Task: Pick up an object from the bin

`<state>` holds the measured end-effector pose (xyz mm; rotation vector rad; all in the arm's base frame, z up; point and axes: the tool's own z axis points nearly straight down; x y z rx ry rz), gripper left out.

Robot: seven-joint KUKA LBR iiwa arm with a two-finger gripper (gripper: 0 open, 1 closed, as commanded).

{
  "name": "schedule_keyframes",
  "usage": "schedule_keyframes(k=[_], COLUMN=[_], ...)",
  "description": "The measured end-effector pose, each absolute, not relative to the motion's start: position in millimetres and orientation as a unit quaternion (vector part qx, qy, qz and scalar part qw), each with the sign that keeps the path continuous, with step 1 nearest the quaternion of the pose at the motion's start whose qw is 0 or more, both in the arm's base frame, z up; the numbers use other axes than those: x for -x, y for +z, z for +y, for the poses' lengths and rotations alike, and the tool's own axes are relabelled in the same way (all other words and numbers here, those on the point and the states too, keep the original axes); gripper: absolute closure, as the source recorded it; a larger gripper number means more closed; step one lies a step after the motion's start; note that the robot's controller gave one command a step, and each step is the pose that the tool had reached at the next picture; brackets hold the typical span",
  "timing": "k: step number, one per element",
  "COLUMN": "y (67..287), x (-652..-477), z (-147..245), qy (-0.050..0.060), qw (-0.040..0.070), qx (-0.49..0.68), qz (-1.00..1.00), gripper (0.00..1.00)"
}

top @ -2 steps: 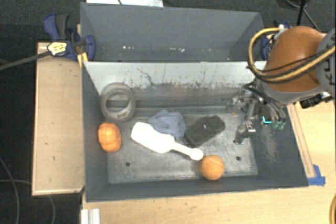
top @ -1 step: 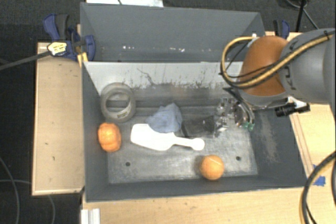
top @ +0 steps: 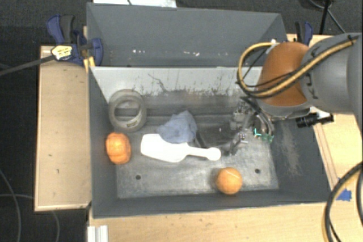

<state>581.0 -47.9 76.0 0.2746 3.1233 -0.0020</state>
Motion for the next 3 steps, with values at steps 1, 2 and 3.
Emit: schedule_keyframes(k=[1, 2, 3], y=[76, 87, 85], x=[-581.1, -588.7, -586.4], z=[-48, 12, 11], qy=[-0.001, 0.0, 0.0], qw=[0.003, 0.007, 0.003], qx=[-0.087, -0.023, -0.023], qz=[0.996, 1.0, 1.0], gripper=[0.0, 1.0, 0.0])
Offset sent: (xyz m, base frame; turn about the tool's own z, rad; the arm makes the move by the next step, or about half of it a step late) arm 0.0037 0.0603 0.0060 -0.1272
